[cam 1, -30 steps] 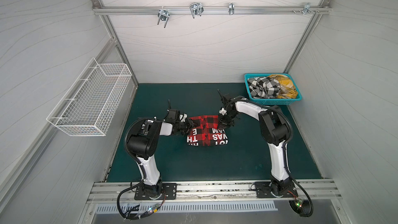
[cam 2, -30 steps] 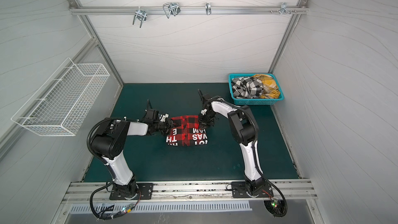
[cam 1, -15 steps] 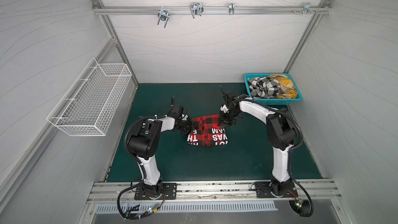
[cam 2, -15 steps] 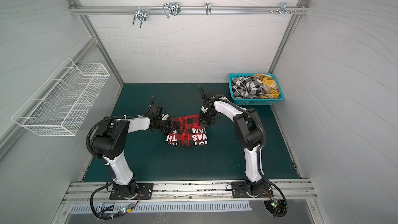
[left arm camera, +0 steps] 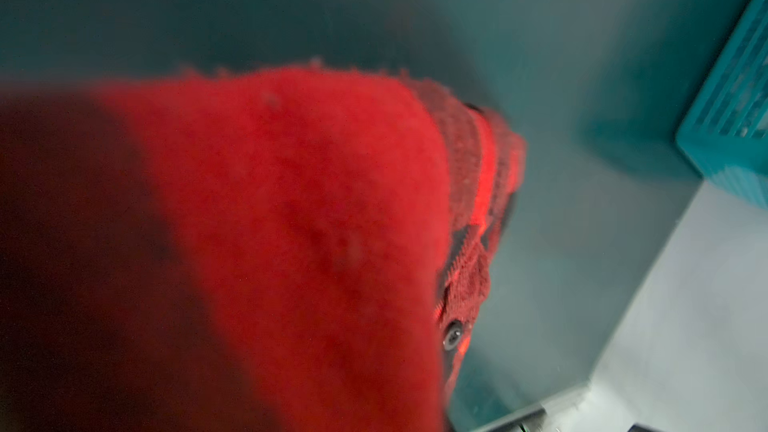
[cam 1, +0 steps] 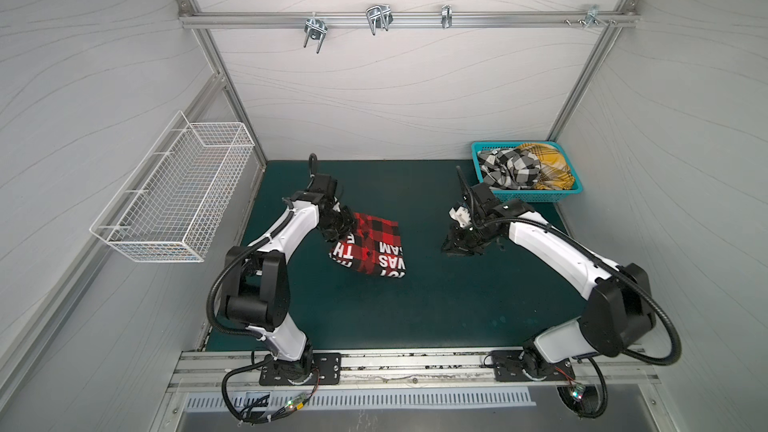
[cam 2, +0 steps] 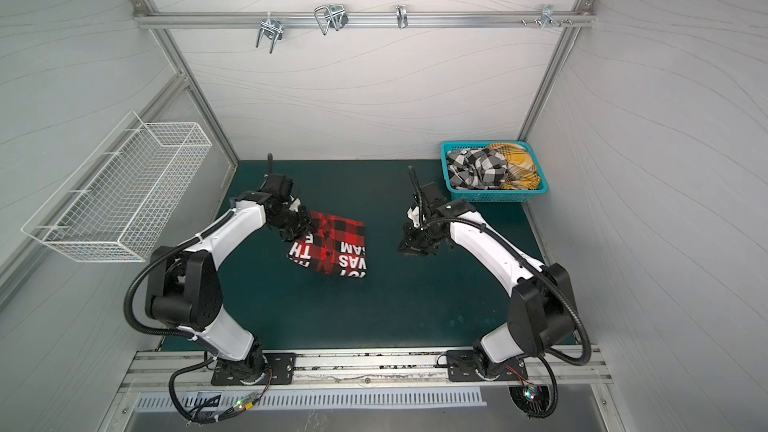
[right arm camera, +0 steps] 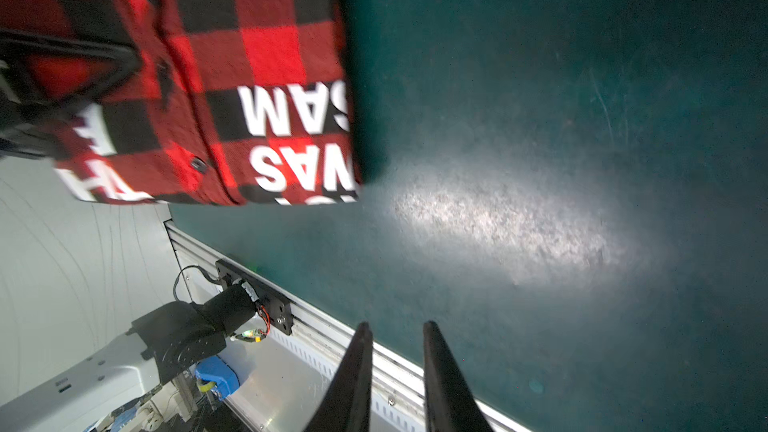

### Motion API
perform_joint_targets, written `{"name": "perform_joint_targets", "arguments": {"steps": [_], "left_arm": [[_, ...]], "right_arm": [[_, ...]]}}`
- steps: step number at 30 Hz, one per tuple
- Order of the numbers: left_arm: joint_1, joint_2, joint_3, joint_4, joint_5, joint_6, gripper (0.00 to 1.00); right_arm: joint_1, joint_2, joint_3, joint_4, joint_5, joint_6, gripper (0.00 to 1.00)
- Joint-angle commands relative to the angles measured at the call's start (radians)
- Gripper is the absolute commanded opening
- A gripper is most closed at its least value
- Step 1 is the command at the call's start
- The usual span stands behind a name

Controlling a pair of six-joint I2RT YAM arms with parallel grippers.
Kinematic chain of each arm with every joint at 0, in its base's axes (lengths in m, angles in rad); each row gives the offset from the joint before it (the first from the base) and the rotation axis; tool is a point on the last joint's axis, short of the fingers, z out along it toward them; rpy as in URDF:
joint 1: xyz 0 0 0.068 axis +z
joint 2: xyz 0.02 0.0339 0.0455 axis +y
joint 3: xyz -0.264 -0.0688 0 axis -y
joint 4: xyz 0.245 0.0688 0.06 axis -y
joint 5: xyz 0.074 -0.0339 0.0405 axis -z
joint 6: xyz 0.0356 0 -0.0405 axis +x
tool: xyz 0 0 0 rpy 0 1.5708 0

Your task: Fold and stack the long sleeve shirts

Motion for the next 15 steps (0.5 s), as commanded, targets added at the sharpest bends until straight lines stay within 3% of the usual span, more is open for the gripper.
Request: {"name": "perform_joint_targets", "arguments": {"steps": [1,4,7,12,15], "left_arm": [[-0.011,-0.06,0.212,-0.312,-0.39,0.124,0.0],[-0.07,-0.024,0.359,-0.466,-0.705,0.144,0.0],[-0.157,0.045,0.402,-0.56,-0.989,0.117,0.0],[-0.273,0.244,0.35,-0.649,-1.053,-0.075,0.0],[-0.396,0.367,0.363,-0.701,-1.063,-0.236,0.0]], "right_arm": [[-0.004,-0.1,-0.045,0.028,-0.022,0.039,0.25],[-0.004,-0.173,-0.09,0.046,-0.037,0.05,0.25],[-0.008,-0.229,-0.122,0.047,-0.033,0.044,0.25],[-0.056,-0.316,-0.168,0.032,-0.072,0.02,0.25],[-0.096,-0.373,-0.216,0.038,-0.12,0.021,0.26]]}}
